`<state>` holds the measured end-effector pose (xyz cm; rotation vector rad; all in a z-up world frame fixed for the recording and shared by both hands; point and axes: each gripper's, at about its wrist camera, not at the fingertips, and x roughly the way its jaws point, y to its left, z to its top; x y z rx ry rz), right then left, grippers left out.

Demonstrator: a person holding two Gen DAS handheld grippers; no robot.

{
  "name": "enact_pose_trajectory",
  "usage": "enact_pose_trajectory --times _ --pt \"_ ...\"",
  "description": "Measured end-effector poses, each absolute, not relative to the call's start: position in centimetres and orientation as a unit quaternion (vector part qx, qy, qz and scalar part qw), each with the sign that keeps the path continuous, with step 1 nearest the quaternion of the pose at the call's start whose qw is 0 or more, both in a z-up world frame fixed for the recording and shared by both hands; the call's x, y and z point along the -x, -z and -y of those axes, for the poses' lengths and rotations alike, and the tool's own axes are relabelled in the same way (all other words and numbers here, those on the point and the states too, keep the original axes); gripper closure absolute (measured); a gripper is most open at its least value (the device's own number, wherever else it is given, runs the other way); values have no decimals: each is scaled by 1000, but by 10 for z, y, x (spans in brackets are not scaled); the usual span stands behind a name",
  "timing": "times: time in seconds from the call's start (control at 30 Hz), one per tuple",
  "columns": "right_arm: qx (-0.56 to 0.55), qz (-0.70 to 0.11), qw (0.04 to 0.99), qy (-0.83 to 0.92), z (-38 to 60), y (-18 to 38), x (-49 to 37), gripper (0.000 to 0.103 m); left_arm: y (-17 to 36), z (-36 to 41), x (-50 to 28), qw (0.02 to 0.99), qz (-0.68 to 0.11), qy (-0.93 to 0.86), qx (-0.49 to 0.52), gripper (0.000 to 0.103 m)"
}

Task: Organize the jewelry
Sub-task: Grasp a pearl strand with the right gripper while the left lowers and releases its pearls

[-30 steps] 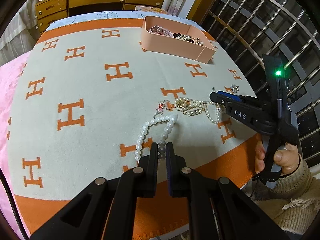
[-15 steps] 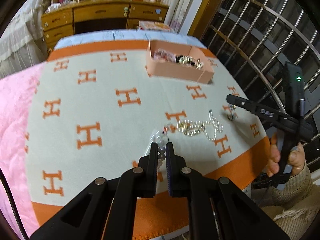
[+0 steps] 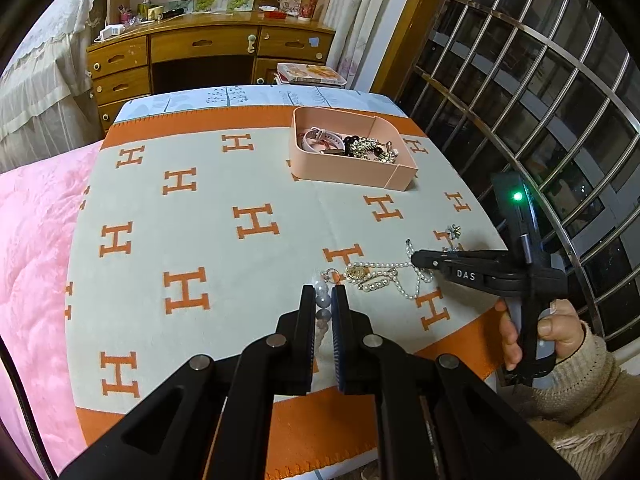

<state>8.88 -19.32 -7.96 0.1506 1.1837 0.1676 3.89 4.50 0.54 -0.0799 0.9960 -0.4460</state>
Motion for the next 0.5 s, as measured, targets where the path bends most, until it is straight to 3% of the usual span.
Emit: enact_pose_trajectory --times 0.07,0.13,0.5 --pt "-67 -556 825 -76 189 79 -90 78 -5 -45 -39 854 -473 213 39 97" --pt "-55 -554 827 -73 184 78 -90 72 -5 -46 -38 854 -474 213 40 97" --pt "24 -544 838 -34 171 78 -86 71 2 -50 -38 849 -479 219 45 97"
